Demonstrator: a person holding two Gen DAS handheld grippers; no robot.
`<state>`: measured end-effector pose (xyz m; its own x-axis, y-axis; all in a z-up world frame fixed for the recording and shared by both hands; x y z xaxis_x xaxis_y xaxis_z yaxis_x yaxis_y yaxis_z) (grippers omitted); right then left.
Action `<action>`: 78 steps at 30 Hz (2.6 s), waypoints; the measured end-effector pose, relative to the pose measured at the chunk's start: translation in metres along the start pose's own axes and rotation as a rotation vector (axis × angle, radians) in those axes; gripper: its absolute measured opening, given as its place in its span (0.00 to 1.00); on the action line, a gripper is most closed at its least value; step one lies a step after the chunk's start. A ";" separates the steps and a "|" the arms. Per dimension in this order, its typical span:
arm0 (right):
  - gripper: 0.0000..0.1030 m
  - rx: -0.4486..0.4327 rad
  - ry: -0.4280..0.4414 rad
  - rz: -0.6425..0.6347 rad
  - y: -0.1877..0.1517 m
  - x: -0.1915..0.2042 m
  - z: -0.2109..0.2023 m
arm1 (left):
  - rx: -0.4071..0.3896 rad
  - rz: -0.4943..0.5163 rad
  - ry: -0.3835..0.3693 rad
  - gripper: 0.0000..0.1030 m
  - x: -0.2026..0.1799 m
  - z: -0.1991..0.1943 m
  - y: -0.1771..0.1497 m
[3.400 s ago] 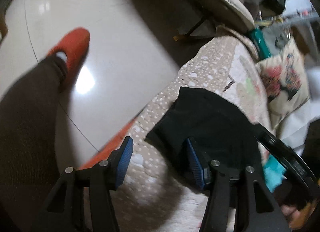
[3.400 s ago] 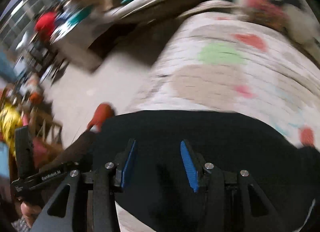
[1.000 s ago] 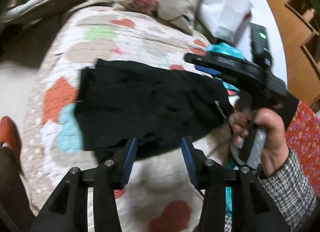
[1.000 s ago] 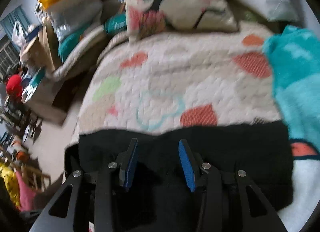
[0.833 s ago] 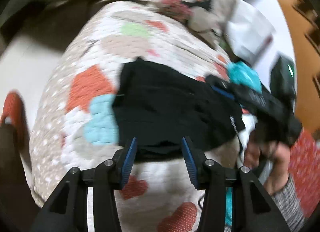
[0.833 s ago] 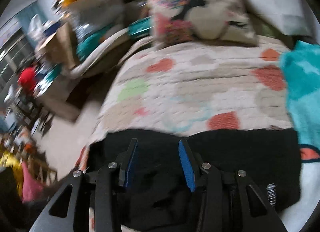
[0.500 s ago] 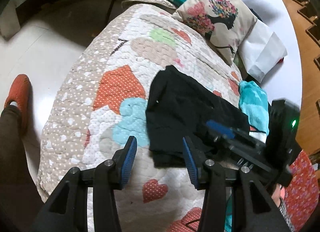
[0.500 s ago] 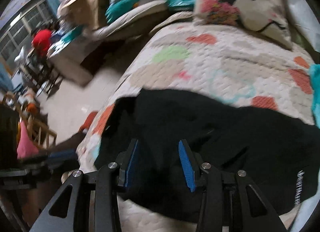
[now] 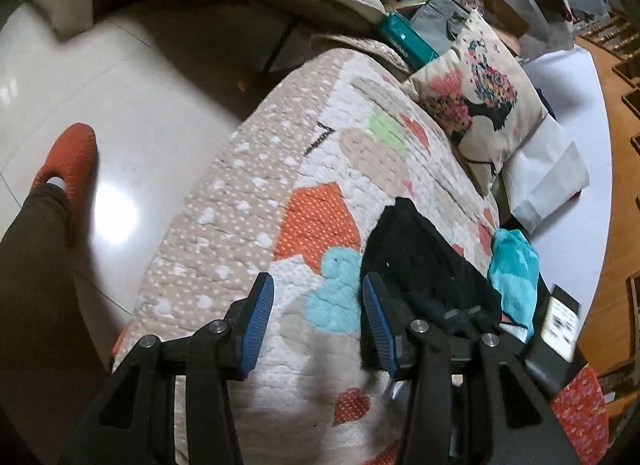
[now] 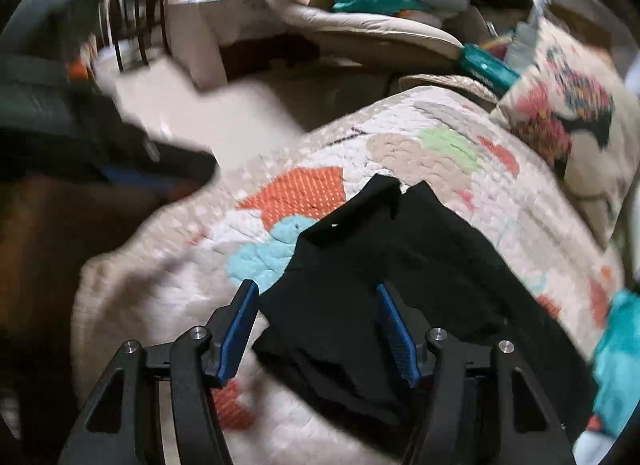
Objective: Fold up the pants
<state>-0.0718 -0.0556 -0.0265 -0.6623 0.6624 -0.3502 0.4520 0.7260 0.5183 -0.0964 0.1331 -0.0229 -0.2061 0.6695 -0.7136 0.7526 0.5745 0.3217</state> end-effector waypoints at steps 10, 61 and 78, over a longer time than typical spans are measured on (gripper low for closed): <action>0.14 0.003 0.207 0.529 -0.013 -0.112 -0.020 | 0.031 0.000 -0.016 0.44 0.001 0.012 -0.002; 0.20 0.364 0.297 0.282 0.073 -0.118 0.127 | 0.266 0.210 0.040 0.08 -0.069 0.125 -0.053; 0.28 0.290 0.429 0.438 0.117 -0.091 0.129 | 0.258 0.094 0.053 0.12 -0.011 0.066 -0.017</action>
<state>0.1178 -0.0068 -0.0345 -0.5328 0.8181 0.2163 0.8352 0.4672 0.2902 -0.0657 0.0848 -0.0620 -0.1551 0.7417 -0.6526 0.9030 0.3743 0.2108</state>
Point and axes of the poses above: each gripper's, at about its wrist camera, not at the fingertips, and z roughly the way its jaws point, x to its left, y to its top, the point moved 1 cm from there along z, roughly the way its jaws point, and after that the axes turned 9 degrees about -y, right-handed, at the moved point
